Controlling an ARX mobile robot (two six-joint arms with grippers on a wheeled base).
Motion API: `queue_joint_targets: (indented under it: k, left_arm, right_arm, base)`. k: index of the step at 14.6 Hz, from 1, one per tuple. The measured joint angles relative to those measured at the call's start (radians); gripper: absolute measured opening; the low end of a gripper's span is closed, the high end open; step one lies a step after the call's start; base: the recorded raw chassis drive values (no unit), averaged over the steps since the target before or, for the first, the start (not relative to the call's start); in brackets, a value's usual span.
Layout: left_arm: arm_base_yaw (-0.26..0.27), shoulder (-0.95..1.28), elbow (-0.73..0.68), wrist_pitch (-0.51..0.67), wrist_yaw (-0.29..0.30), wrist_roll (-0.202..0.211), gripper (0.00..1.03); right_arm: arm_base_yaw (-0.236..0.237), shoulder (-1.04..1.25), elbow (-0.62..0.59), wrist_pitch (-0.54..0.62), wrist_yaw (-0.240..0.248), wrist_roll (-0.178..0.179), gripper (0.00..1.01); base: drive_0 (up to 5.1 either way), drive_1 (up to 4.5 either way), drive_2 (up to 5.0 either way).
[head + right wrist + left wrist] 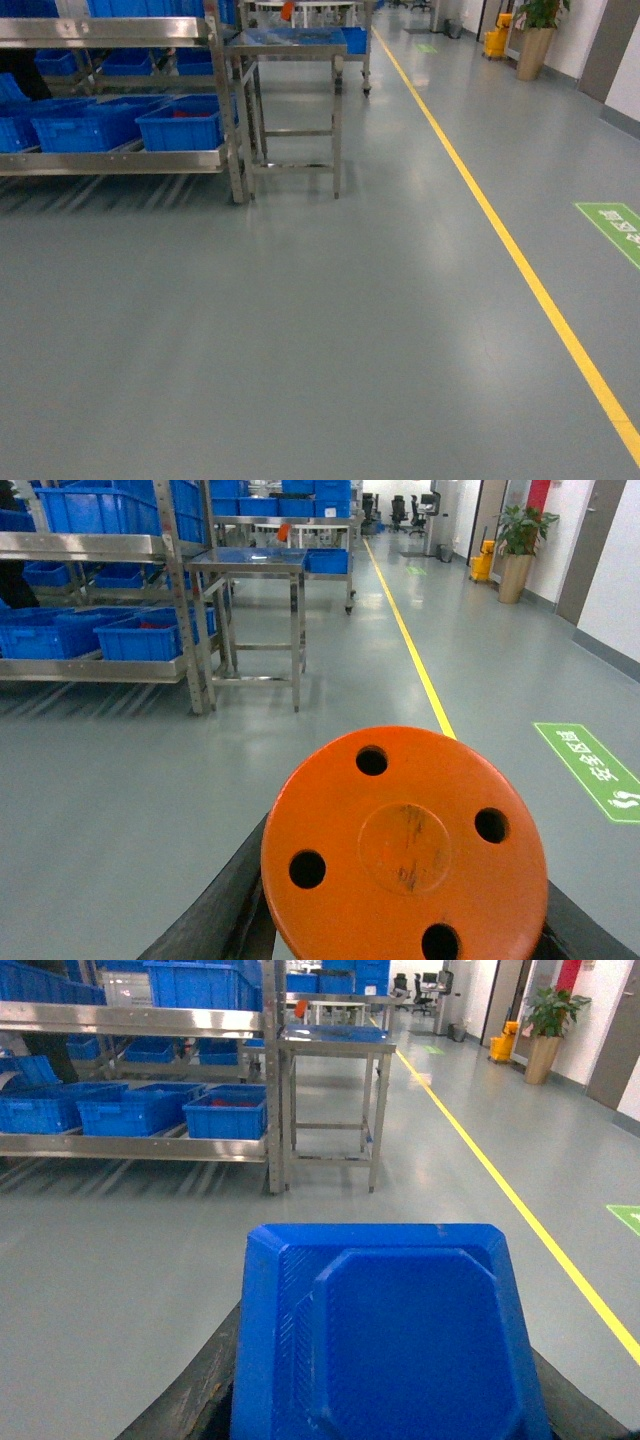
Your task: Sort blue parts and orange caps into right shelf containers
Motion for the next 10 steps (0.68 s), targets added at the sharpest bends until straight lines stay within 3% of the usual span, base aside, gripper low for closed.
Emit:
queue_joint_targets:
  k: [10]
  left_arm:
    - [0.0, 0.0, 0.0, -0.002, 0.0, 0.0, 0.44]
  right_arm:
    - [0.0, 0.0, 0.0, -0.003, 0.0, 0.0, 0.45]
  base:
    - [0.0, 4.03, -4.1]
